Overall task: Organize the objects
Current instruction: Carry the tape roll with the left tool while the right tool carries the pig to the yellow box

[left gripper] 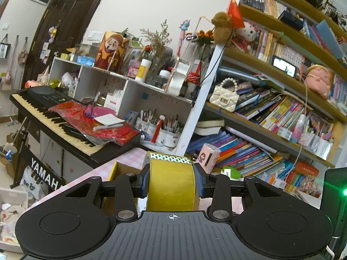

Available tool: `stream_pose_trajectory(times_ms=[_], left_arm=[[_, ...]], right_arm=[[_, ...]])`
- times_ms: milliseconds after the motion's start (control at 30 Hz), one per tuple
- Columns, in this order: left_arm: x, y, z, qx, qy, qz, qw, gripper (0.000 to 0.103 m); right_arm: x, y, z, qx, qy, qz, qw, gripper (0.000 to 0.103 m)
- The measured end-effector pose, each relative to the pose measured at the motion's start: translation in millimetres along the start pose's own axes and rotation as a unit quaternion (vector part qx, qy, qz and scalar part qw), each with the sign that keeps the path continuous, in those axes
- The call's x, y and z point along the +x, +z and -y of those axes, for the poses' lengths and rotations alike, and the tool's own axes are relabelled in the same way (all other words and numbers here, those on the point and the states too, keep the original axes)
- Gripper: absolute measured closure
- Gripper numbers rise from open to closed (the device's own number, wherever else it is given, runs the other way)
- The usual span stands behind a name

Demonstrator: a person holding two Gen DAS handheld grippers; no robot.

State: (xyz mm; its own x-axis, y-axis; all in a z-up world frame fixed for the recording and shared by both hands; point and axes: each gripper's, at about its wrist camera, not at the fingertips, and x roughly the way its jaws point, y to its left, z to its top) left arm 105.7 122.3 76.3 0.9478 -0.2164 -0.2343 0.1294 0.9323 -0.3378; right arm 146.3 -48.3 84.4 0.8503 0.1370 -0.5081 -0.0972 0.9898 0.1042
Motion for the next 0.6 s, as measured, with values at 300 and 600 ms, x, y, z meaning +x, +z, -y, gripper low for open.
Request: stream_pose_trajectory(times_ms=[300,600], left_arm=[[52.8,-7.2,3.8,0.000,0.023,-0.030,0.9993,0.065],[100.9,-18.6,-0.8,-0.013,0.065,-0.074,0.9950,0.065]], right_arm=[[57.8,11.4,12.5,-0.037,0.017,-0.044,0.998,0.051],[110.8,15.2,9.1,-0.125,0.063,-0.089,0.986,0.051]])
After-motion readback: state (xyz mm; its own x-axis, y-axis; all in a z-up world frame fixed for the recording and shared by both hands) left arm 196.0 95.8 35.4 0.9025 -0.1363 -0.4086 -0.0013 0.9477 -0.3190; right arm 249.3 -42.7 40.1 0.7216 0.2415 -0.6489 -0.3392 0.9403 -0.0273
